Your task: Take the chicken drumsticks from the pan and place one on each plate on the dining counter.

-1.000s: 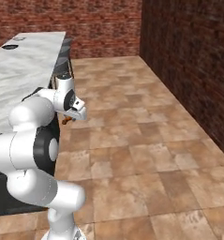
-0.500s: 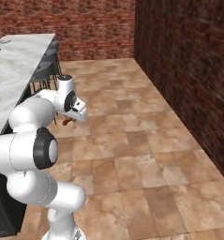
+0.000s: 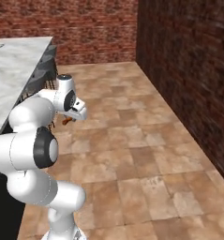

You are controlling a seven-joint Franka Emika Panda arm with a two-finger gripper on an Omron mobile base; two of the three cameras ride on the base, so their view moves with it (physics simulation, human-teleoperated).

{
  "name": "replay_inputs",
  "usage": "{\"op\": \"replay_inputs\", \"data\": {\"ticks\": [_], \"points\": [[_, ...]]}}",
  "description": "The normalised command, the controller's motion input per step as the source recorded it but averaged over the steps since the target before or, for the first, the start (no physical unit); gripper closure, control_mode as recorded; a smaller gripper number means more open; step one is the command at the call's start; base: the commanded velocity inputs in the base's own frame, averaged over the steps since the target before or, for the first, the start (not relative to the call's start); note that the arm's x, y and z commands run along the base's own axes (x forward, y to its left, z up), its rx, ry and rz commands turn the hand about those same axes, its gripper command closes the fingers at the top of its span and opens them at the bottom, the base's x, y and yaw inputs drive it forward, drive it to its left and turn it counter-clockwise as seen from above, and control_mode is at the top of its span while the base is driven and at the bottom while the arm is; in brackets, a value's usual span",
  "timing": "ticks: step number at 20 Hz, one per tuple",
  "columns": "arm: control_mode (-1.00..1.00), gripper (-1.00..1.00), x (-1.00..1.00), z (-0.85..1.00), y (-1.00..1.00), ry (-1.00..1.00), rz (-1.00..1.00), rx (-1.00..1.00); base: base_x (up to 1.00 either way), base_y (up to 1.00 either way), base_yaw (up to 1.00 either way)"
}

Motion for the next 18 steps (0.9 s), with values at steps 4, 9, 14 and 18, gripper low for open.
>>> {"op": "replay_inputs", "data": {"ticks": [4, 9, 14, 18], "points": [[1.0, 1.0, 0.0, 0.0, 0.0, 0.0, 0.0, 0.0, 1.0, 0.09, 0.0], [1.0, 1.0, 0.0, 0.0, 0.0, 0.0, 0.0, 0.0, 1.0, 0.05, 0.0], [1.0, 1.0, 0.0, 0.0, 0.0, 0.0, 0.0, 0.0, 1.0, 0.01, 0.0], [1.0, 1.0, 0.0, 0.0, 0.0, 0.0, 0.0, 0.0, 1.0, 0.0, 0.0]]}}
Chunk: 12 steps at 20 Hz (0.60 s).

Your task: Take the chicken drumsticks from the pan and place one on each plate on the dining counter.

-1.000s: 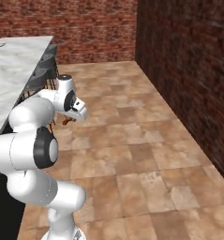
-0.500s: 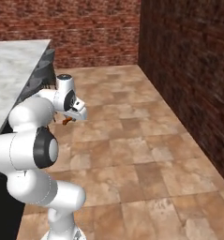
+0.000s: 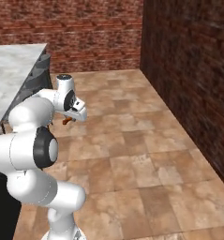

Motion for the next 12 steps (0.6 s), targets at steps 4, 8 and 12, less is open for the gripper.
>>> {"op": "replay_inputs", "data": {"ticks": [4, 8, 12], "points": [[1.0, 1.0, 0.0, 0.0, 0.0, 0.0, 0.0, 0.0, 1.0, -0.01, 0.0], [1.0, 1.0, 0.0, 0.0, 0.0, 0.0, 0.0, 0.0, 1.0, -0.03, 0.01], [1.0, 1.0, 0.0, 0.0, 0.0, 0.0, 0.0, 0.0, 1.0, -0.03, 0.01]]}}
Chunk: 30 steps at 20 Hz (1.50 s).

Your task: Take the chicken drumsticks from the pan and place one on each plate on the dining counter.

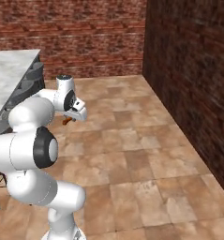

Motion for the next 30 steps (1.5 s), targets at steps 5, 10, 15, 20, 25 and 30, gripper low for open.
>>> {"op": "replay_inputs", "data": {"ticks": [5, 10, 15, 20, 25, 30], "points": [[1.0, 1.0, 0.0, 0.0, 0.0, 0.0, 0.0, 0.0, 1.0, -0.04, 0.01], [1.0, 1.0, 0.0, 0.0, 0.0, 0.0, 0.0, 0.0, 1.0, -0.03, 0.02], [1.0, 1.0, 0.0, 0.0, 0.0, 0.0, 0.0, 0.0, 1.0, -0.02, 0.05], [1.0, 1.0, 0.0, 0.0, 0.0, 0.0, 0.0, 0.0, 1.0, -0.01, 0.06], [1.0, 1.0, 0.0, 0.0, 0.0, 0.0, 0.0, 0.0, 1.0, -0.01, 0.07], [1.0, 1.0, 0.0, 0.0, 0.0, 0.0, 0.0, 0.0, 1.0, -0.01, 0.08]]}}
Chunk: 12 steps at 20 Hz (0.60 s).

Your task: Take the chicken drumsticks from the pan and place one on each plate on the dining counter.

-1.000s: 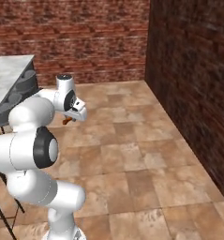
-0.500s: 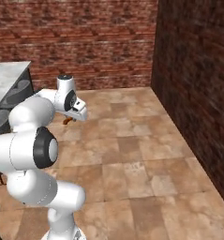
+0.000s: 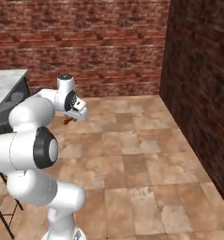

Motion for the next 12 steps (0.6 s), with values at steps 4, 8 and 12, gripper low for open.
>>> {"op": "replay_inputs", "data": {"ticks": [4, 8, 12], "points": [[1.0, 1.0, 0.0, 0.0, 0.0, 0.0, 0.0, 0.0, 1.0, -0.02, 0.06], [1.0, 1.0, 0.0, 0.0, 0.0, 0.0, 0.0, 0.0, 1.0, -0.04, 0.03], [1.0, 1.0, 0.0, 0.0, 0.0, 0.0, 0.0, 0.0, 1.0, -0.06, 0.03]]}}
